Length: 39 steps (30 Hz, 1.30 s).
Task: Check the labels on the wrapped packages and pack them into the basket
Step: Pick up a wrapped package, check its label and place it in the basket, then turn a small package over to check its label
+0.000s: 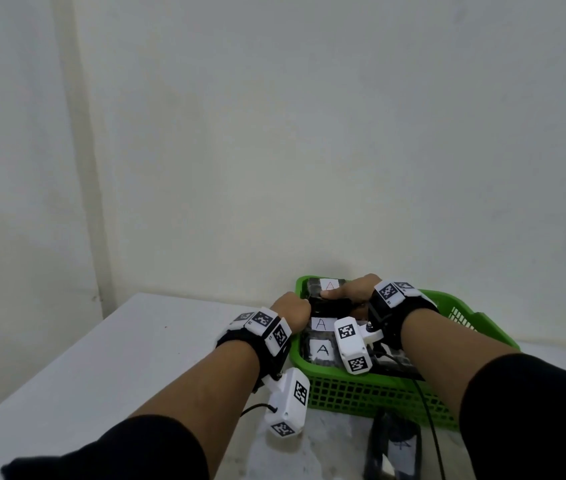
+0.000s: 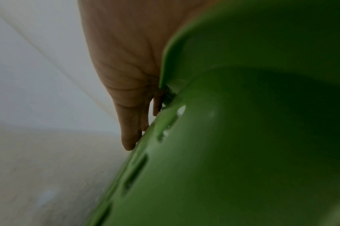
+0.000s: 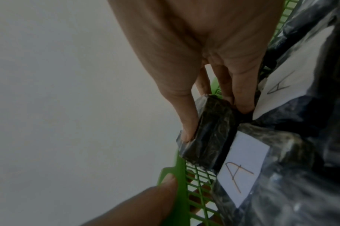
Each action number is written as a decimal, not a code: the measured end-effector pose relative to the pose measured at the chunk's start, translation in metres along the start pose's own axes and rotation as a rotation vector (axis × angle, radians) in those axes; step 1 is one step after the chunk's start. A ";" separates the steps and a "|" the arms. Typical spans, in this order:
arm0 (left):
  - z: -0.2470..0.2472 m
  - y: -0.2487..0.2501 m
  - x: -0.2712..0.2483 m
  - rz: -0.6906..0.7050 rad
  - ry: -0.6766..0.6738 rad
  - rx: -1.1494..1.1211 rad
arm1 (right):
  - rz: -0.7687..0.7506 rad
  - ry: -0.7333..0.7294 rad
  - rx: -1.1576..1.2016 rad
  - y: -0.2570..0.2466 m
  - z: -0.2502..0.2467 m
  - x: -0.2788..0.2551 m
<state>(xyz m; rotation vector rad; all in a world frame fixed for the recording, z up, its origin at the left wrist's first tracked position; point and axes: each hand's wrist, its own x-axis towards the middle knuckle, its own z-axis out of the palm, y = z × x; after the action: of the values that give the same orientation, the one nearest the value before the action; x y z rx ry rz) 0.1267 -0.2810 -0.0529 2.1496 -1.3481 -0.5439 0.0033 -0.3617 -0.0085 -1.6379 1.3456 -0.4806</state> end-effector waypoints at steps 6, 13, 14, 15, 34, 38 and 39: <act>-0.001 0.001 0.002 0.024 -0.008 0.038 | -0.010 0.031 -0.043 -0.002 0.010 0.022; -0.003 0.000 -0.001 0.000 -0.016 -0.060 | 0.011 0.003 -0.076 -0.008 0.001 0.009; -0.002 -0.002 0.001 -0.020 -0.012 -0.097 | 0.007 0.027 -0.107 -0.006 -0.001 0.009; -0.001 -0.003 0.002 -0.033 -0.008 -0.088 | 0.009 0.032 -0.122 -0.005 -0.002 0.005; -0.044 0.025 -0.041 0.089 0.081 0.327 | -0.295 0.101 -0.434 -0.013 -0.081 -0.059; -0.034 0.048 -0.074 0.243 0.107 0.366 | -0.309 0.079 -0.455 0.011 -0.105 -0.089; -0.030 0.054 -0.082 0.272 0.102 0.371 | -0.315 0.076 -0.462 0.018 -0.111 -0.097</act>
<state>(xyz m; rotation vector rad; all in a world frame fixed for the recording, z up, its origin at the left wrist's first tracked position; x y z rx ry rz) 0.0728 -0.2187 0.0089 2.1837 -1.7563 -0.0786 -0.1237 -0.3172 0.0548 -2.2522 1.3239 -0.4386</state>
